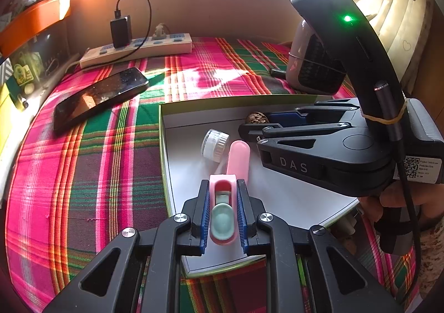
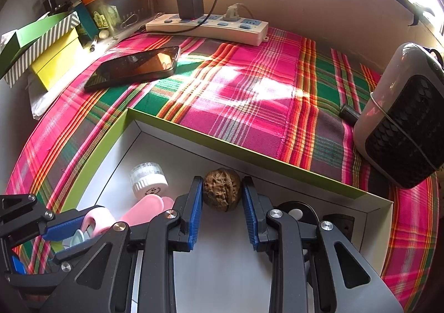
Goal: Organize objects
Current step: 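Carry the pink case with left gripper while right gripper carries the walnut into the box, then open left gripper releasing the pink case while right gripper releases the walnut in the box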
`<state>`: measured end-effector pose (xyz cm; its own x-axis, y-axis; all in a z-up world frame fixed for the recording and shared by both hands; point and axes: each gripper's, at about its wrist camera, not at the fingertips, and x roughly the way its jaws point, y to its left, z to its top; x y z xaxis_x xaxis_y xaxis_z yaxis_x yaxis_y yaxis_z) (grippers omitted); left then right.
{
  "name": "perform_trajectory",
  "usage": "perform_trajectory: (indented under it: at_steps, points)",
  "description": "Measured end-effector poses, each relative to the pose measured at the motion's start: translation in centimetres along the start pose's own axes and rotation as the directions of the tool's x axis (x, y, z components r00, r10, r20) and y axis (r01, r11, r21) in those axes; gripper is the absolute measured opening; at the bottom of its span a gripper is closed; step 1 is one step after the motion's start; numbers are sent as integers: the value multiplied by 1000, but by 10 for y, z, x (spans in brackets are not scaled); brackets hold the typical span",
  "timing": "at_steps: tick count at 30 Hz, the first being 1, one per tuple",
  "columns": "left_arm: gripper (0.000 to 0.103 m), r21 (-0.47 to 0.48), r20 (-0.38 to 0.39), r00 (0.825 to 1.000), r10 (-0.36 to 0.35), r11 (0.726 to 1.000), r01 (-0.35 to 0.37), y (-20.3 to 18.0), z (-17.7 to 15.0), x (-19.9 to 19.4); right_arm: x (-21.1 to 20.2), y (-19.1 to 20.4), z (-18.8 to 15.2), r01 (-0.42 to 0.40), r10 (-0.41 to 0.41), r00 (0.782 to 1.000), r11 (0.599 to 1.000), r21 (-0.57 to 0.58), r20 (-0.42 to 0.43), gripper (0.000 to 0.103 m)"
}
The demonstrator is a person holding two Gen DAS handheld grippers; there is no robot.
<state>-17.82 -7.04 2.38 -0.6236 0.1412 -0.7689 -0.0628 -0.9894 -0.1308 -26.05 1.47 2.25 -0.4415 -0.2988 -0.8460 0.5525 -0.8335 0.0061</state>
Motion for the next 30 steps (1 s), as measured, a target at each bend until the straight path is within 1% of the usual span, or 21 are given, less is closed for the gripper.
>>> perform_trajectory:
  at_steps: [18,20,22,26,30]
  points:
    - [17,0,0,1000,0,1000,0,0,0,-1,-1,1,0,9,-9,1000,1000,7,2,29]
    - [17,-1,0,1000,-1,1000,1,0,0,-1,-3,1,-1,11,-11,1000,1000,12,9,31]
    - [18,-1,1,1000,-2,1000,2,-1,0,-1,-5,2,0,11,-11,1000,1000,12,19,40]
    - [22,1,1,1000,4,1000,-4,-2,0,-1,-7,3,0,13,-13,1000,1000,13,26,41]
    - [28,-1,6,1000,5,1000,-5,-3,0,-2,-11,4,-2,19,-20,999,1000,17,34,41]
